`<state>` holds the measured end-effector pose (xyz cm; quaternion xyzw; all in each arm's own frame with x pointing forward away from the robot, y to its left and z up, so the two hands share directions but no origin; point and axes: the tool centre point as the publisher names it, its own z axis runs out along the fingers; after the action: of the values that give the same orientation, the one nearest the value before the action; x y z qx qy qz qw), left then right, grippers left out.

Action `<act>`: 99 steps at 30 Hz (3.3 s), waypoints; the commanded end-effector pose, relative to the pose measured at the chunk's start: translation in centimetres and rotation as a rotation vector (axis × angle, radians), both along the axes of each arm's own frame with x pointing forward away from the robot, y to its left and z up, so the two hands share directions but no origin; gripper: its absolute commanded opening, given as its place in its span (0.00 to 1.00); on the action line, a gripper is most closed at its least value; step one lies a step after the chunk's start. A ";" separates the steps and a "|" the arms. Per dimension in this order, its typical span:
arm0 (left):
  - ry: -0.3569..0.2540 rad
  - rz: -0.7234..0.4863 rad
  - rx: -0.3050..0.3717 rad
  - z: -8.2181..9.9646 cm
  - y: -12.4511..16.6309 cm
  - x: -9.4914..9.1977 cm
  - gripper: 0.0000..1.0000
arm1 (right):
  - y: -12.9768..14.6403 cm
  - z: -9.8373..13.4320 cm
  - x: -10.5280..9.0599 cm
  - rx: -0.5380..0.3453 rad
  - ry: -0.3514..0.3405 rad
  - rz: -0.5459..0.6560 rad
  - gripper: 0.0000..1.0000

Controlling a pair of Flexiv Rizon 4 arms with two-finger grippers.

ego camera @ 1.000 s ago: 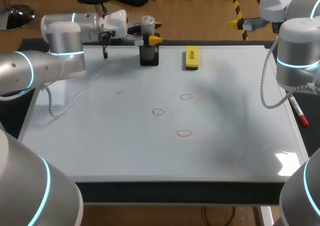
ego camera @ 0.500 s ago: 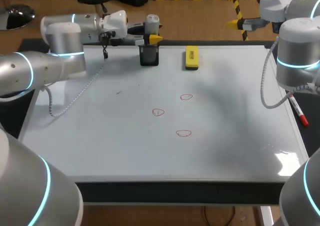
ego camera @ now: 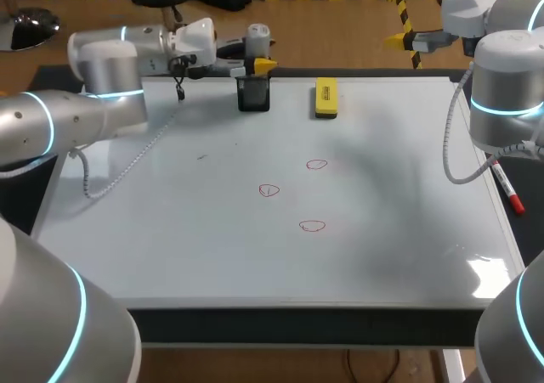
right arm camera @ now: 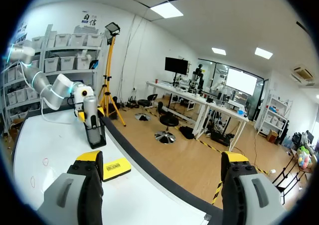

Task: Pick up the inspection probe, press it on each red-marked spot on the whiteboard one by one, put down the probe, pick up the eraser, and wipe off all the red marks.

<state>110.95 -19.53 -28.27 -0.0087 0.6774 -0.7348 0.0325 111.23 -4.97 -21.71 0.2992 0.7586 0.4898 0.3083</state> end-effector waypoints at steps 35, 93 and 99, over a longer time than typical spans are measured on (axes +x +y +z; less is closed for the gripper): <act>-0.104 0.089 -0.035 10.7 1.6 -0.9 0.00 | 0.0 0.0 0.1 -0.001 0.001 0.001 1.00; 0.038 0.253 -0.066 8.4 8.6 -18.1 0.00 | 0.0 0.0 0.1 -0.001 0.001 0.001 1.00; 0.028 0.253 -0.076 7.5 9.1 -18.5 0.00 | 0.0 0.0 0.1 -0.001 0.001 0.001 1.00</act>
<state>92.74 -10.46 -20.51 -0.0991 0.6468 -0.7487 0.1067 111.24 -4.97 -21.71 0.2993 0.7586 0.4898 0.3083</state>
